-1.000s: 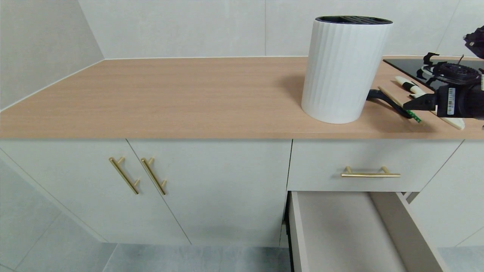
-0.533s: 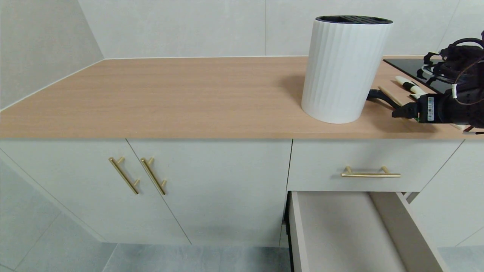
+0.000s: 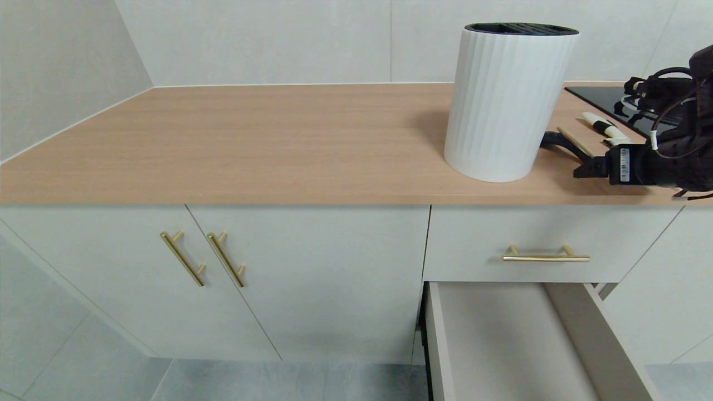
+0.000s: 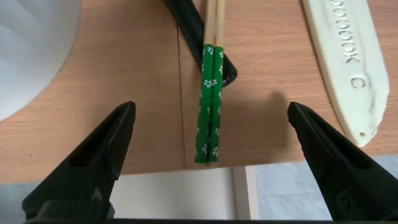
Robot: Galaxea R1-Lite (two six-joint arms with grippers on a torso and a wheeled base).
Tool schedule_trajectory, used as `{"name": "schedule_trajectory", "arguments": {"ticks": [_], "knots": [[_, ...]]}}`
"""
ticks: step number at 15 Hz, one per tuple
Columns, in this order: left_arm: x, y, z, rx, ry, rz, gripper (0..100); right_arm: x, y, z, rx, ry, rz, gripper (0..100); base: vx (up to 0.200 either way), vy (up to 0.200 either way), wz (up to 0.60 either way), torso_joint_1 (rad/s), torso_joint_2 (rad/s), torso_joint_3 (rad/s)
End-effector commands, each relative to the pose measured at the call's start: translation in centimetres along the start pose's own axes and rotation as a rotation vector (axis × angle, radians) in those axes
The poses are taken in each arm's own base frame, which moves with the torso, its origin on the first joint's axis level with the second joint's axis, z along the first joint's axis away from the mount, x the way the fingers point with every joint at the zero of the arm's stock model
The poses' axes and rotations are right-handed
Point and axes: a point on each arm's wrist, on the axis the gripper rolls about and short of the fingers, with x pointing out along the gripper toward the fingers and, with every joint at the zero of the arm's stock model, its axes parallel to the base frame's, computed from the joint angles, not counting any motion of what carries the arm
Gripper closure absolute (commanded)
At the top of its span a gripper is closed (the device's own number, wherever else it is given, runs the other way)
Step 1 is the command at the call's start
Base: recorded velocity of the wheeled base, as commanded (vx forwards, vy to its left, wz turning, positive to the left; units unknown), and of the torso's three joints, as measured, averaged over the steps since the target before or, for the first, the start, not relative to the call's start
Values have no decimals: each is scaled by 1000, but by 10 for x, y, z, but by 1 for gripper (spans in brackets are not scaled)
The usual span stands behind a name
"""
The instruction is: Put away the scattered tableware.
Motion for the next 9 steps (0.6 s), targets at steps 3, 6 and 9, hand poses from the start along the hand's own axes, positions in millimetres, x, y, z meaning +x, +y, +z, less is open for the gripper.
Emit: {"name": "schedule_trajectory", "arguments": {"ticks": [3, 6, 9], "knots": [[0, 0, 0, 0, -1, 1, 0, 2, 0, -1, -2, 8, 0, 100, 0, 0, 0, 0, 0, 0], [0, 0, 0, 0, 2, 1, 0, 2, 0, -1, -2, 9, -2, 100, 0, 0, 0, 0, 0, 0], [0, 0, 0, 0, 0, 1, 0, -11, -5, 2, 10, -21, -10, 100, 0, 0, 0, 0, 0, 0]]}}
